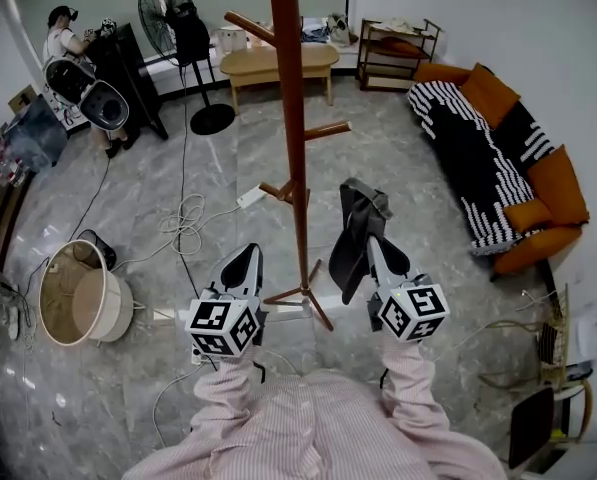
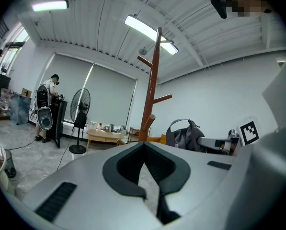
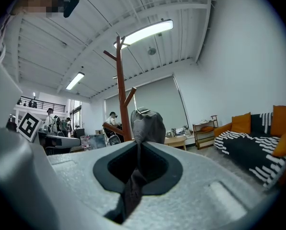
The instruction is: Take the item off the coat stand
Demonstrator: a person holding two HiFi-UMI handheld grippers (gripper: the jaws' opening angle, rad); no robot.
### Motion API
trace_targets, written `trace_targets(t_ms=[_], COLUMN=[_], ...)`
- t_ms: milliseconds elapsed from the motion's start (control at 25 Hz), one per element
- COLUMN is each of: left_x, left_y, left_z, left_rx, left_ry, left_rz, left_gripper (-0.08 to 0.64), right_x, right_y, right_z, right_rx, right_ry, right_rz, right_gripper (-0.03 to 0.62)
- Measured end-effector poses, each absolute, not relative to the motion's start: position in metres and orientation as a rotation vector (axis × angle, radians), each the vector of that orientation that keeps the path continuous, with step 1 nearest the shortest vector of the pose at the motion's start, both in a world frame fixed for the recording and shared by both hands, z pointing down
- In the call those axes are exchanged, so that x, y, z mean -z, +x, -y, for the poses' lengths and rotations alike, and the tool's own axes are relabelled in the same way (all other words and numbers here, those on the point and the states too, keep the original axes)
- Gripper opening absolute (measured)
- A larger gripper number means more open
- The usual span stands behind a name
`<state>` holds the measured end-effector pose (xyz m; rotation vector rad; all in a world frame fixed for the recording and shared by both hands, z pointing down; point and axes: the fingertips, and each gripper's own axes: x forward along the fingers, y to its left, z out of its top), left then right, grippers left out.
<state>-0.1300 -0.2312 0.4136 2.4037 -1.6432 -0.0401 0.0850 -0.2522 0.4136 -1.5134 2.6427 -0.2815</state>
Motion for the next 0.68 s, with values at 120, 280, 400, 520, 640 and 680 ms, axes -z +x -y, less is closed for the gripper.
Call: trace_targets(t_ms=[120, 280, 400, 520, 640, 680], left_x=[-0.414, -0.414, -0.415, -0.417, -0.418, -0.418], left_y=[-0.133, -0.136, -0.138, -0.140, -0.142, -0.142], left_z=[0.231, 0.230, 0.229, 0.230, 0.230, 0.230], left_rx=[0.039, 0.023, 0.018, 0.020, 0.019, 0.019], left_ry=[2.397, 2.397, 2.394, 2.386, 2.382, 2.381], left_rz=[1.652, 1.665, 1.670, 1.674, 1.677, 1.678], left_gripper=[0.002, 0.002, 0.002, 0.002, 0.002, 0.002], right_x=[-0.415, -0.415, -0.415, -0.416, -0.417, -0.417], right_y=[0.086, 0.088, 0.090, 0.092, 0.095, 0.096], right_z=[0.252, 0.251, 0.250, 0.250, 0.249, 0.249], right_rx=[0.285, 0.284, 0.279, 0.274, 0.272, 0.271], right_ry=[-1.522, -1.533, -1.541, -1.550, -1.561, -1.564], right_rz=[-2.637, -2.634, -2.632, -2.630, -2.628, -2.628], right_gripper=[0.015, 0.015, 0.015, 0.015, 0.015, 0.015])
